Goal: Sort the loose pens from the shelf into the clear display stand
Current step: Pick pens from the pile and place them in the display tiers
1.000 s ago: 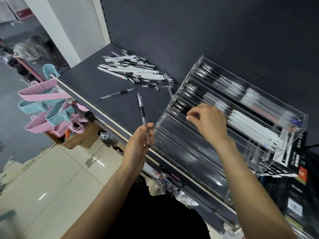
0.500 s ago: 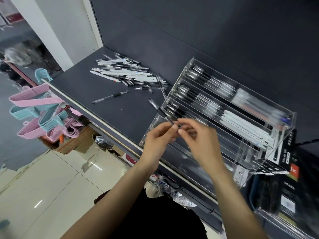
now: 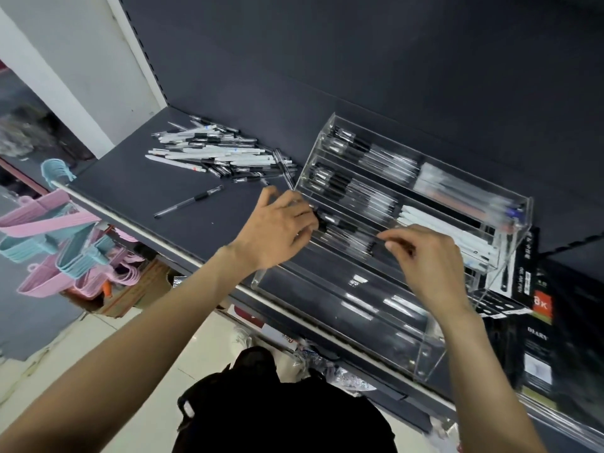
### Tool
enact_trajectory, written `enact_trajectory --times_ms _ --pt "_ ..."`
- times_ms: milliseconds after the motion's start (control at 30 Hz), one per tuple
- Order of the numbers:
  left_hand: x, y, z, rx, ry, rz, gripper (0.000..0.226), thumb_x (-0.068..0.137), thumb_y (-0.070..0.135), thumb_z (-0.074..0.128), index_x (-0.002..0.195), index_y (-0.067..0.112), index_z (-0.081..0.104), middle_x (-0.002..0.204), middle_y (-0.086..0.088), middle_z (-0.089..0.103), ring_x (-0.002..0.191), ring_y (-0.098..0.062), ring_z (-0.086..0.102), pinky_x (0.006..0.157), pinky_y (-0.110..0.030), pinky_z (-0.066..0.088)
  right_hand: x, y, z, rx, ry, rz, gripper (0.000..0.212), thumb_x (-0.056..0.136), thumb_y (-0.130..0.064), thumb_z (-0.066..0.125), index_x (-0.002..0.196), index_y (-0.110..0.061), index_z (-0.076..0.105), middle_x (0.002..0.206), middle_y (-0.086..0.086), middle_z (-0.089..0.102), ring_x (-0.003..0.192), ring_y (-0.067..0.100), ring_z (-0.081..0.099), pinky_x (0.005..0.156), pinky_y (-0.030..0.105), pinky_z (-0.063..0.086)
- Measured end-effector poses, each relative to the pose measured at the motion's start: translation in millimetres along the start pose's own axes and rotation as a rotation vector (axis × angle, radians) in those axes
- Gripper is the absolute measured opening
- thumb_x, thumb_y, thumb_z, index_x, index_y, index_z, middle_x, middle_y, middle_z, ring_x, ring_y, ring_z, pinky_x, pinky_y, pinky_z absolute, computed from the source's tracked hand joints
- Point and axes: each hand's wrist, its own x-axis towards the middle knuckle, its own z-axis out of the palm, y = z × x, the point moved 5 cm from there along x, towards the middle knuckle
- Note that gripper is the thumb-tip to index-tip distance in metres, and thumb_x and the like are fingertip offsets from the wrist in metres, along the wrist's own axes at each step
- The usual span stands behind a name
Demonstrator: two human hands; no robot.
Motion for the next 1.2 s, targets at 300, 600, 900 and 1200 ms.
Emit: enact_trajectory --times_ms 300,600,900,1200 --pt "4.2 -9.1 0.5 -0.011 -0.054 0.065 0.029 0.092 0.031 0.042 0.094 0.026 0.071 0.101 0.012 0.066 0.109 -0.016 0.052 0.094 -0.041 0.024 -5.7 9.2 -1.0 -0.013 -0.025 0.054 0.014 0.086 -0.017 0.067 0.094 -0.026 0.073 0.094 -0.009 0.071 0.066 0.001 0.055 0.057 0.014 0.040" --pt "1.7 -9.8 -3.2 -0.032 -0.003 0.017 0.029 0.094 0.030 0.044 0.108 0.020 0.067 0.107 0.006 0.067 0.107 -0.017 0.059 0.094 -0.041 0.029 12.8 -29.5 43.0 -0.037 -0.042 -0.049 0.017 0.086 -0.015 0.066 0.099 -0.022 0.073 0.095 -0.005 0.070 0.091 0.018 0.058 0.069 0.026 0.048" --pt "-10.8 -1.5 5.2 -0.023 -0.018 0.009 0.037 0.096 0.033 0.041 0.124 0.021 0.061 0.131 0.006 0.059 0.128 -0.015 0.046 0.112 -0.052 0.016 -0.5 -40.0 55.3 -0.027 0.012 -0.076 0.024 0.090 -0.018 0.059 0.112 -0.019 0.067 0.112 -0.001 0.058 0.100 0.014 0.046 0.081 0.034 0.049" --pt "-94.6 -108.6 -45.4 -0.182 0.381 -0.544 0.014 0.082 0.023 0.048 0.090 0.014 0.056 0.087 0.000 0.061 0.086 -0.023 0.054 0.079 -0.031 0.035 10.1 -144.4 80.8 0.182 0.013 -0.340 0.029 0.093 -0.021 0.046 0.116 -0.018 0.064 0.109 -0.008 0.058 0.099 0.002 0.048 0.081 0.002 0.033"
